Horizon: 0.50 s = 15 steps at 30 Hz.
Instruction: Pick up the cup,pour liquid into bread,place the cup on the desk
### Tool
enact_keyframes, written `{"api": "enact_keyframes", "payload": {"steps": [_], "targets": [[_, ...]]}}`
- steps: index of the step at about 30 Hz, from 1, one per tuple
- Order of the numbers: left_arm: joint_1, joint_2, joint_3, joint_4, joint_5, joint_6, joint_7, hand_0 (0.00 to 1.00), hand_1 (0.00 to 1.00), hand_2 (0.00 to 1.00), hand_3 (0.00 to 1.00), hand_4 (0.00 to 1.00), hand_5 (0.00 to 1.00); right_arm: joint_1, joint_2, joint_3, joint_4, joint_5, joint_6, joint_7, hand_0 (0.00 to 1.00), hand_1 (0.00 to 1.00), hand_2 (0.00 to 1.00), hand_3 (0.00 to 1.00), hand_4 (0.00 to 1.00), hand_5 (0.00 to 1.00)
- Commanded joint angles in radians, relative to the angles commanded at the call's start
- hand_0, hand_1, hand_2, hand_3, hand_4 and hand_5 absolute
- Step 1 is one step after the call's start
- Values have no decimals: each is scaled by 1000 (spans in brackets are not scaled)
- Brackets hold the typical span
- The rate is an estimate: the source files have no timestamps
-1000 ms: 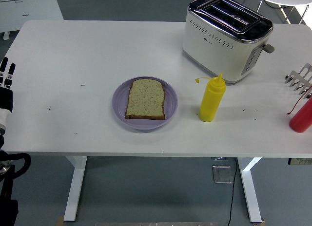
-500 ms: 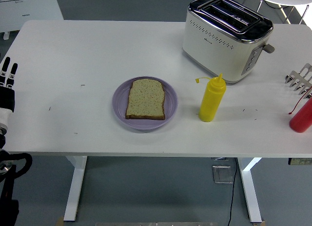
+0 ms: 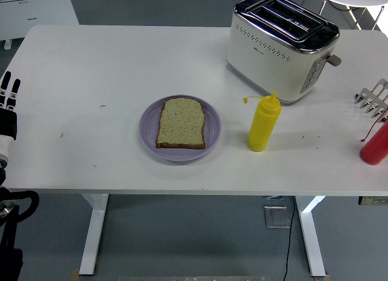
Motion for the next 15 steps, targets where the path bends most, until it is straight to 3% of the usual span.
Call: {"api": "enact_keyframes", "payload": {"steps": [15], "targets": [[11, 3, 9, 0, 1, -1, 1, 806, 781, 805, 772, 476, 998, -13, 6, 2, -1, -4, 4, -12, 730, 638, 668, 660, 551, 403]]}}
